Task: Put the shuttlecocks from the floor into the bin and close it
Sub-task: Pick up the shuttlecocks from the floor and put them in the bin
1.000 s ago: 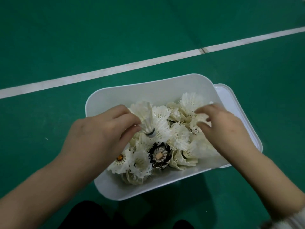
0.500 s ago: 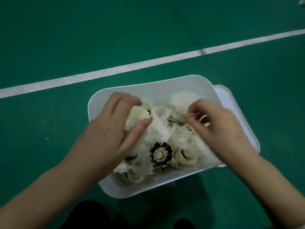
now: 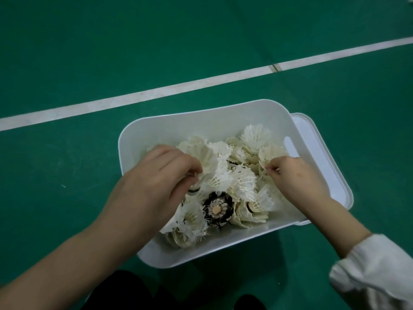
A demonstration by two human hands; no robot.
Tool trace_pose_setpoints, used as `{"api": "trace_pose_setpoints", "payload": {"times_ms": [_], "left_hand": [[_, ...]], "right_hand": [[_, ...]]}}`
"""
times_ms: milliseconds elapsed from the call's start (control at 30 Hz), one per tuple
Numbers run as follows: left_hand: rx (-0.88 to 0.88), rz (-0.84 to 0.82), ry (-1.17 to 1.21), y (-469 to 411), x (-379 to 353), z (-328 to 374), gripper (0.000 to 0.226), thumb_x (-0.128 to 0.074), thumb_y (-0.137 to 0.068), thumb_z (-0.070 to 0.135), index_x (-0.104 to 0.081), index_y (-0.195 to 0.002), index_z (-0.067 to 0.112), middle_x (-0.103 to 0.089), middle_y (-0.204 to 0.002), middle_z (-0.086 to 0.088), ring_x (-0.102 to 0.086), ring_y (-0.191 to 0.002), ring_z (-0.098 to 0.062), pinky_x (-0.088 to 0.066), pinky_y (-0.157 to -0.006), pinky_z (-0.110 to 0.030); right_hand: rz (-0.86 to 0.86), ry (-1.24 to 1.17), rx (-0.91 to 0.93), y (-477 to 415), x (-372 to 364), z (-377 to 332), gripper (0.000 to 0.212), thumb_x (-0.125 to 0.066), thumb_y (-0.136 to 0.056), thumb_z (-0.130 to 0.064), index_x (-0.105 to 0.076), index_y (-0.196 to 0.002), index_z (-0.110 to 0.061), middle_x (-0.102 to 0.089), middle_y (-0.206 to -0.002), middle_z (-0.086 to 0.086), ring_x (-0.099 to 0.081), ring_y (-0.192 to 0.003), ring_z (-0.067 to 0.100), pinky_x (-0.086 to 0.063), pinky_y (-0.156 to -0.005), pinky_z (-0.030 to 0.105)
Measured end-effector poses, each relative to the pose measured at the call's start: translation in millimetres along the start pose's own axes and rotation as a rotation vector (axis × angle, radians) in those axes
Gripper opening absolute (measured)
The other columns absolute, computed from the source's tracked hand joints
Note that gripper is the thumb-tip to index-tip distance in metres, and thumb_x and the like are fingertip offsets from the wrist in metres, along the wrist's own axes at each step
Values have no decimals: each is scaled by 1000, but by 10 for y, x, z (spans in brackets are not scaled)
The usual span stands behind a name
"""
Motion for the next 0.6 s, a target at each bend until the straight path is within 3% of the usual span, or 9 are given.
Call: {"api": "trace_pose_setpoints", "payload": {"times_ms": [167,267,367,433,500,600], "left_hand": [[11,-8,39,-17,-43,-32,7,-56,-85,23,-59,-89,18,-56,-85,12,-48,-85,-9,-39,-71,-22],[-24,-17,53,-54,-91,-7,7,-57,-85,22,-59,-89,17,-55,-84,12,-47,-84,-8,-37,-74,-18],[-53,1,90,-81,-81,48,9,-57,-85,20,-61,-88,13,-56,-82,7,-46,-82,-7,-35,-74,-14],[-71,12,115,-75,-55,81,13,-55,-86,21,-63,-90,12,-59,-84,5,-48,-84,-8,-36,-76,-13],[-107,22,113,-40,-32,103,15,-54,-88,21,-64,-92,11,-62,-89,2,-52,-89,-11,-41,-79,-18],[-31,17,43,-9,6,-31,21,-51,-90,27,-62,-103,15,-60,-108,2,-51,-102,-9,-45,-88,-26]], "right_hand": [[13,113,42,190,229,-190,35,-54,-90,-27,-53,-124,-22,-51,-129,0,-62,-95,27,-51,-79,37],[109,-210,323,502,584,-727,39,-59,-87,-26,-50,-124,-29,-42,-130,-16,-59,-81,8,-50,-78,29],[-57,-464,577,763,492,-1273,40,-62,-86,-20,-49,-123,-28,-36,-133,-20,-57,-83,3,-48,-75,18],[-72,-469,594,768,350,-1359,33,-58,-87,-18,-54,-120,-19,-46,-125,-9,-56,-92,7,-49,-79,26],[6,-457,566,708,346,-1307,18,-56,-86,-15,-63,-102,-11,-56,-104,-2,-55,-88,12,-49,-76,32],[143,-387,445,592,524,-1066,6,-59,-88,-17,-64,-87,-16,-57,-90,-7,-54,-78,8,-47,-72,24]]}}
Point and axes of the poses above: each hand's wrist, its own y-axis away from the middle knuckle, its own x-axis out of the back of the hand, z = x × y, the point moved 9 cm from there along -y, towards the middle knuckle
